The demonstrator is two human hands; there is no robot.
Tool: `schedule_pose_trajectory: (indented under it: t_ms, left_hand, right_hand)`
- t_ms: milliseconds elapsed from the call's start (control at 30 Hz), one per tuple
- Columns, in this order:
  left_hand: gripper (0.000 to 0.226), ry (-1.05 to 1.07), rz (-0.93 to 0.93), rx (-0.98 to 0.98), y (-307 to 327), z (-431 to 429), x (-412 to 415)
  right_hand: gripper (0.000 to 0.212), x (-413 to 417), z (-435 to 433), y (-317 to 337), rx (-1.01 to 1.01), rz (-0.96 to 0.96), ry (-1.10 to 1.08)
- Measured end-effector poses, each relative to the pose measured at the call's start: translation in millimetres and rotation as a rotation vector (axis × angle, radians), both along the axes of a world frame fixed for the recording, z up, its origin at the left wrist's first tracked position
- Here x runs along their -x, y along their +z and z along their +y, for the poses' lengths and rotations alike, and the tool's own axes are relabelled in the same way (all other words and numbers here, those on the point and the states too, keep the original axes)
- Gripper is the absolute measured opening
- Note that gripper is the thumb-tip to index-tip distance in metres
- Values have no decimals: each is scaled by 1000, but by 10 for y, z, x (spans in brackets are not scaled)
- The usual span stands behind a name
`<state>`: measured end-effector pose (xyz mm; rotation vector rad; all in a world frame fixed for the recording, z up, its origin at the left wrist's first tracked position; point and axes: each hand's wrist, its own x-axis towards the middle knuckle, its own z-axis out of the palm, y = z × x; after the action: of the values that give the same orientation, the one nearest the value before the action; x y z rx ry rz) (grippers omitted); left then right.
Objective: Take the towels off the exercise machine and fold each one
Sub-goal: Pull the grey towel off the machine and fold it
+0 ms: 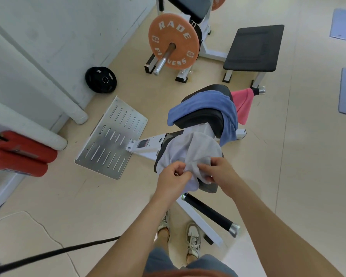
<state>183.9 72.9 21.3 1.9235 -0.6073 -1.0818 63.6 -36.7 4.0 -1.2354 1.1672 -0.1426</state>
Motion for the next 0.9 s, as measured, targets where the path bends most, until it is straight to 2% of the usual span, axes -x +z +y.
schedule_pose_trajectory:
  t_ms: [100,167,267,367,433,533,733,800,900]
  left_hand:
    - [43,37,7,-48,53,-1,-117]
    - [51,130,-47,-61,109,21,-196]
    - [36,306,-108,22,235,58,-301]
    - [16,405,-13,161,459,52,-349]
    - [7,423,103,230,667,53,-338]
    - [6,394,318,363,936,85,-294]
    - [36,372,732,521,1189,108,-182]
    - [36,398,796,550,1225,94,-176]
    - [30,371,725,559,1248,94,-186]
  right_hand:
    - [13,123,47,237,-11,-143,-12]
    - [6,152,84,456,92,-149,115]
    - [13,59,185,766,332,-98,342]
    - [16,-70,273,1019,351,-183,442]
    - [15,-134,294,1146,328,-275,434]
    - [11,-228,285,1270,407,-348,412]
    - [15,-304,297,1408,366,-466,166]
    - [12,-302,318,1417,324,-478,124]
    - [8,-278,337,1449,285,-504,105]
